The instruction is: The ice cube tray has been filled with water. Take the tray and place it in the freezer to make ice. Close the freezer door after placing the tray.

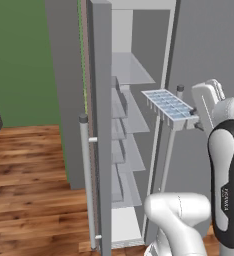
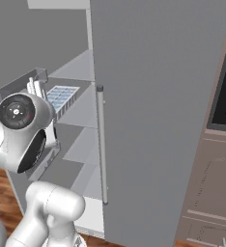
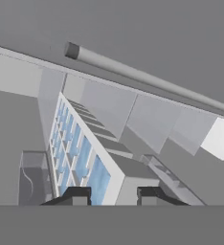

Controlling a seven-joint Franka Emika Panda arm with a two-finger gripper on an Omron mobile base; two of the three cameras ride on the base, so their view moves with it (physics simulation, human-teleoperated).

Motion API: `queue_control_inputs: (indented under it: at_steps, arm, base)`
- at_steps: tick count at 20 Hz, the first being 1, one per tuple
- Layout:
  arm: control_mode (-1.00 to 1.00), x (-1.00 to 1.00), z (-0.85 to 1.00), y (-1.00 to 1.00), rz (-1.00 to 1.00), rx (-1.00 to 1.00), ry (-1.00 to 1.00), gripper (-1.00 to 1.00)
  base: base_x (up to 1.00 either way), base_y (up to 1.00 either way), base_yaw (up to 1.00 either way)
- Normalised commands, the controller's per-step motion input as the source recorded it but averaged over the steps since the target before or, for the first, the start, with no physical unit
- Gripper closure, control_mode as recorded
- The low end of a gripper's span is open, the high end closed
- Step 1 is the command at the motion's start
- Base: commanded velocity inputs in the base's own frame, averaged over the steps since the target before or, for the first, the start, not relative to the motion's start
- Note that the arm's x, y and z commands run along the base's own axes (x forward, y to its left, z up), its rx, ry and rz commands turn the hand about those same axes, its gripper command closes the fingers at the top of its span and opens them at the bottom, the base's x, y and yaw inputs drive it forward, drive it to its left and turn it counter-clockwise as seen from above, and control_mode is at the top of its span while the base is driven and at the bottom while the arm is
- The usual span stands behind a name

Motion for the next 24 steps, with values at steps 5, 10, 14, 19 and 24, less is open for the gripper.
queue_control_inputs:
  at_steps: [5, 10, 14, 19, 24]
  arm:
    - [-1.00, 0.22, 0.00, 0.25, 0.00, 0.00, 0.00, 1.00]
    - [-1.00, 0.16, 0.02, 0.11, 0.00, 0.00, -0.01, 1.00]
    - [-1.00, 0.15, 0.07, 0.07, 0.00, 0.00, -0.03, 1.00]
    - [-1.00, 0.12, 0.14, 0.01, 0.00, 0.00, -0.08, 1.00]
    - [-1.00, 0.00, 0.27, 0.00, 0.00, 0.00, -0.07, 1.00]
  base:
    - [0.00, 0.00, 0.00]
    - [0.00, 0.00, 0.00]
    - [0.00, 0.00, 0.00]
    - [0.00, 0.00, 0.00]
    - [0.00, 0.00, 0.00]
